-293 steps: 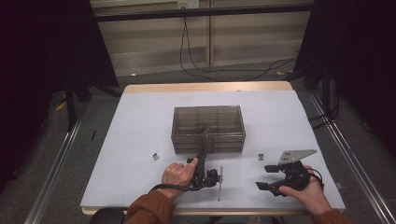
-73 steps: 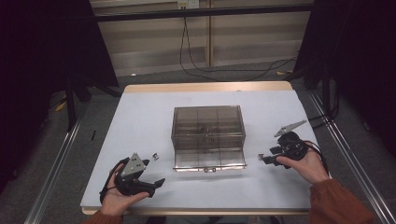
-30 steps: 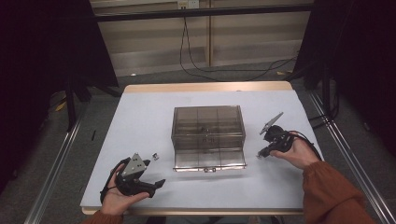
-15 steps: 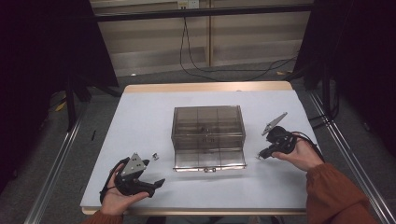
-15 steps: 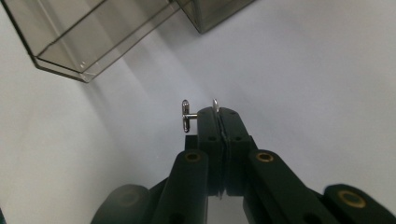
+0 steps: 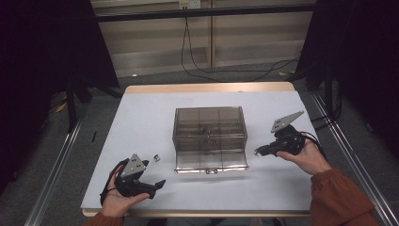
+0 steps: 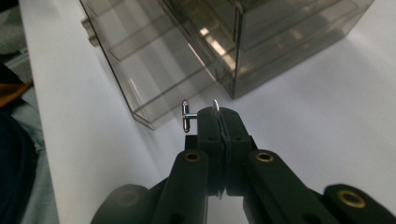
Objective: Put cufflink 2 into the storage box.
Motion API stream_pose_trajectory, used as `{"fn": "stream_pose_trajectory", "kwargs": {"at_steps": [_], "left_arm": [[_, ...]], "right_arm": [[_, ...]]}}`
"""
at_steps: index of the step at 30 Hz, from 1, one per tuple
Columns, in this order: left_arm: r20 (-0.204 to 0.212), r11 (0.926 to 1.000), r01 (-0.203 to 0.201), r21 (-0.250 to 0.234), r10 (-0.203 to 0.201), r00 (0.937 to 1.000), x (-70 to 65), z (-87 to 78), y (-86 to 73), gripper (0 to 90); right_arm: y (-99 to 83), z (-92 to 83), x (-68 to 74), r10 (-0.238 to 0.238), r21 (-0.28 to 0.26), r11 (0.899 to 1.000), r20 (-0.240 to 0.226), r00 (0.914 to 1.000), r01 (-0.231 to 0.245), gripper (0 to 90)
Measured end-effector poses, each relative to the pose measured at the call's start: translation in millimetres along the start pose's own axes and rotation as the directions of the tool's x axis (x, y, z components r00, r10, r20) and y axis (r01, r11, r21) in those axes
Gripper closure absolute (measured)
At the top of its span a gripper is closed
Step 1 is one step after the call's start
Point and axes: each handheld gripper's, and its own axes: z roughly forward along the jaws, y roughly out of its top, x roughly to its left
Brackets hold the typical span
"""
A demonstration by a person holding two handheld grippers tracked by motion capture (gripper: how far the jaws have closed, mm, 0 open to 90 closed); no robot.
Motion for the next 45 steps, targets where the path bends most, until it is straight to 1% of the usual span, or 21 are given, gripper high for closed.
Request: {"fn": "stream_pose_trajectory", "kwargs": {"at_steps": [3,5,8,9,11,15,17,19,23,24,25,26,29,30,34,35,38,39,40,42,45], "left_arm": [[-0.004,1.0,0.009,0.0,-0.009,1.0,-0.5,0.8,0.3,9.0],[-0.004,0.9999,-0.005,0.011,0.006,1.0,0.1,0.6,0.8,9.0],[-0.007,1.0,-0.001,0.008,0.001,1.0,-0.1,0.7,0.8,9.1],[-0.005,1.0,0.007,-0.002,-0.007,1.0,-0.4,1.0,0.5,9.1],[-0.007,1.0,0.004,0.001,-0.004,1.0,0.0,0.5,0.4,9.1],[-0.01,1.0,0.006,0.005,-0.006,0.9999,0.1,0.4,0.6,9.3],[-0.009,1.0,0.004,0.004,-0.004,1.0,0.0,0.3,0.5,9.3],[-0.008,1.0,0.005,0.006,-0.005,1.0,0.0,0.0,0.4,9.3],[-0.008,1.0,0.007,0.005,-0.006,0.9999,0.0,0.0,0.4,9.3],[-0.003,1.0,0.009,-0.003,-0.009,1.0,-0.1,0.2,0.1,9.4],[-0.002,0.9999,0.011,-0.004,-0.011,0.9999,-0.4,-0.3,0.2,9.4],[-0.002,0.9999,0.013,-0.004,-0.013,0.9999,-0.7,-0.5,0.2,9.4],[-0.005,1.0,0.006,-0.004,-0.006,1.0,-0.1,-0.6,0.4,9.4],[-0.005,1.0,0.006,-0.004,-0.006,1.0,-0.1,-0.6,0.4,9.4],[-0.005,1.0,0.002,-0.003,-0.002,1.0,0.0,-0.8,0.3,9.4],[-0.005,1.0,0.001,-0.002,-0.001,1.0,0.1,-0.9,0.2,9.4],[-0.001,1.0,0.006,-0.007,-0.006,1.0,-0.5,-0.1,0.1,9.4],[0.002,0.9999,0.007,-0.008,-0.007,1.0,-0.7,0.1,0.0,9.4],[0.004,0.9999,0.007,-0.009,-0.007,1.0,-0.8,0.2,0.0,9.5],[0.005,0.9999,0.005,-0.01,-0.005,1.0,-0.7,-0.1,0.1,9.4],[0.003,1.0,-0.003,-0.007,0.003,1.0,-0.8,-0.4,0.1,9.4]], "right_arm": [[3.2,-2.7,3.1,-0.009,-0.025,1.0,-0.006,0.9999,0.009,88.7],[6.3,-5.1,6.2,-0.016,-0.048,0.999,-0.012,0.9998,0.016,88.7],[12.1,-9.4,10.9,-0.033,-0.072,0.997,-0.022,0.9992,0.032,88.7],[14.6,-10.0,12.9,-0.043,-0.074,0.996,-0.026,0.9987,0.041,88.7],[19.8,-9.9,17.5,-0.06,-0.079,0.995,-0.028,0.9978,0.057,88.7],[30.3,-6.4,25.1,-0.09,-0.112,0.99,-0.045,0.9949,0.084,88.7],[36.0,-2.6,29.0,-0.103,-0.103,0.99,-0.047,0.9935,0.098,88.7],[41.2,1.7,31.0,-0.113,-0.103,0.989,-0.062,0.9917,0.106,88.7],[51.2,9.2,36.0,-0.129,-0.085,0.989,-0.073,0.9889,0.123,88.7],[53.4,10.7,38.1,-0.133,-0.073,0.989,-0.076,0.9883,0.127,88.7],[55.7,12.4,39.1,-0.149,-0.072,0.987,-0.076,0.986,0.143,88.7],[58.0,14.0,41.0,-0.152,-0.067,0.987,-0.081,0.9851,0.147,88.7],[66.0,20.0,47.3,-0.173,-0.022,0.985,-0.082,0.9815,0.172,88.7],[68.9,22.4,49.2,-0.18,-0.006,0.984,-0.074,0.9809,0.18,88.7],[79.9,34.4,55.8,-0.197,0.039,0.979,-0.082,0.9769,0.201,88.7],[82.4,37.9,57.0,-0.209,0.046,0.976,-0.086,0.9742,0.213,88.7],[88.4,48.6,60.8,-0.219,0.086,0.97,-0.094,0.9713,0.227,88.7],[89.9,52.1,61.3,-0.234,0.096,0.965,-0.098,0.9673,0.243,88.7],[91.1,54.6,62.9,-0.234,0.117,0.962,-0.097,0.9673,0.245,88.7],[94.1,59.2,64.5,-0.239,0.13,0.959,-0.103,0.9655,0.252,88.7],[98.6,67.4,68.2,-0.258,0.175,0.946,-0.104,0.9605,0.273,88.7]]}}
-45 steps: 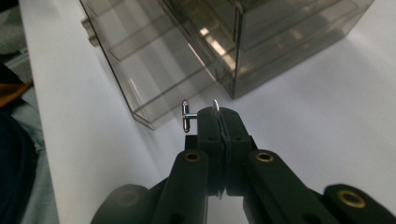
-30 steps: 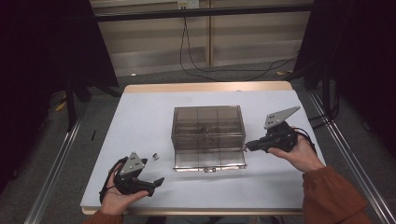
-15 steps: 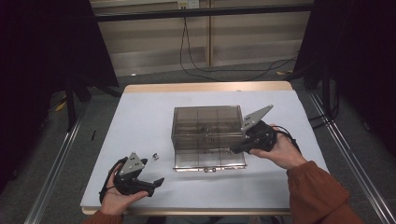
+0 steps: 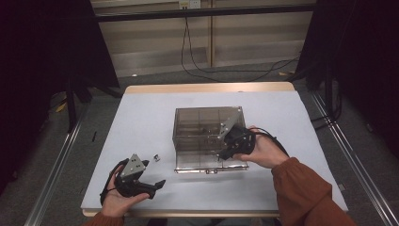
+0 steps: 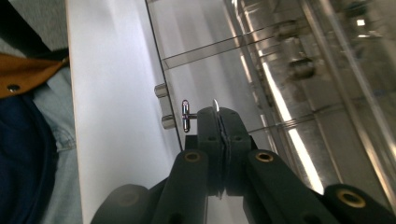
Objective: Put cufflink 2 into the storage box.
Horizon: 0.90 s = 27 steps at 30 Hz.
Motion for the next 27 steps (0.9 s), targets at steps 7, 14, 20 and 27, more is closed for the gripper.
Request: {"fn": "stream_pose_trajectory", "kwargs": {"at_steps": [7,14,20,27], "left_arm": [[0.0,1.0,0.003,-0.004,-0.003,1.0,-1.8,0.8,0.3,9.4],[0.009,0.9999,-0.013,0.005,0.013,0.9999,-1.8,1.5,0.6,9.2],[0.011,0.9999,-0.013,0.005,0.013,0.9999,-1.6,1.6,0.4,9.2],[0.008,0.9998,-0.017,0.014,0.017,0.9998,-1.6,1.8,0.8,9.2]], "right_arm": [[9.3,12.9,1.1,0.005,0.07,0.998,0.001,1.0,-0.005,88.7],[13.7,26.3,-3.1,0.012,0.108,0.994,-0.007,0.9999,-0.011,88.7],[16.8,38.0,-5.7,0.017,0.136,0.991,-0.009,0.9998,-0.016,88.6],[19.4,45.6,-8.3,0.032,0.145,0.989,0.007,0.9995,-0.033,88.6]]}}
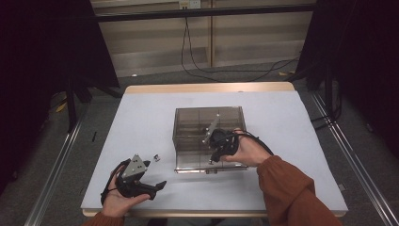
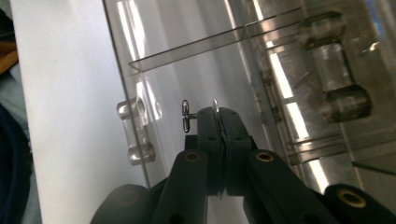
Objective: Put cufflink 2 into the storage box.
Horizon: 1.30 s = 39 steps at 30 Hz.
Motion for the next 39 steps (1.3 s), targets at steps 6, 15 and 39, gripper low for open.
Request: {"fn": "stream_pose_trajectory", "kwargs": {"at_steps": [6,15,39], "left_arm": [[0.001,1.0,0.003,-0.002,-0.003,1.0,-0.2,0.0,0.0,9.2],[0.0,1.0,0.004,-0.003,-0.004,1.0,0.0,-0.1,-0.2,9.1],[-0.03,0.9989,0.044,-0.02,-0.044,0.9986,4.7,-1.6,-0.9,10.8]], "right_arm": [[0.4,0.6,-1.0,0.006,-0.011,1.0,0.002,1.0,-0.006,88.5],[0.6,-0.2,2.8,0.01,-0.034,0.999,-0.003,0.9999,-0.01,83.2],[-58.0,-28.6,-1.8,0.157,-0.344,0.924,-0.059,0.9859,-0.167,57.9]]}}
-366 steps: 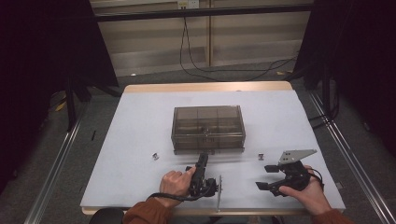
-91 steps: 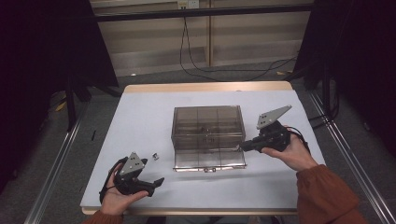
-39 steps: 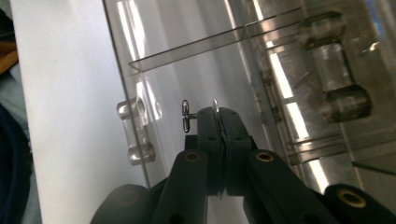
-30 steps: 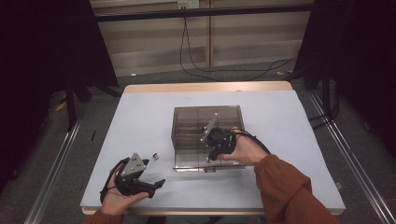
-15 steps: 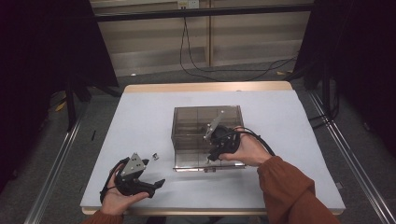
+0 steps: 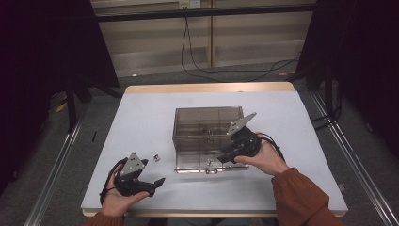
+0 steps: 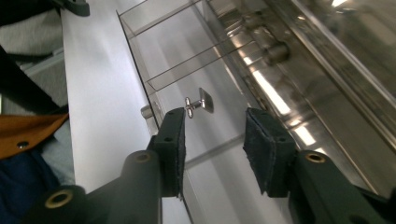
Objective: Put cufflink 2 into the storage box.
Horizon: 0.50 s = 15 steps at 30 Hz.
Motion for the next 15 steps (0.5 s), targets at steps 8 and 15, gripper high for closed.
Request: {"fn": "stream_pose_trajectory", "kwargs": {"at_steps": [8,15], "left_arm": [[-0.003,0.9999,0.015,0.006,-0.015,0.9999,4.4,-0.2,0.3,15.3],[-0.02,0.9995,0.027,0.015,-0.026,0.9995,15.4,-1.4,1.2,21.2]], "right_arm": [[-25.1,-26.1,4.9,0.043,-0.142,0.989,0.045,0.998,-0.036,51.2],[-58.6,-46.4,7.9,0.098,-0.201,0.977,0.094,0.9907,-0.078,49.4]]}}
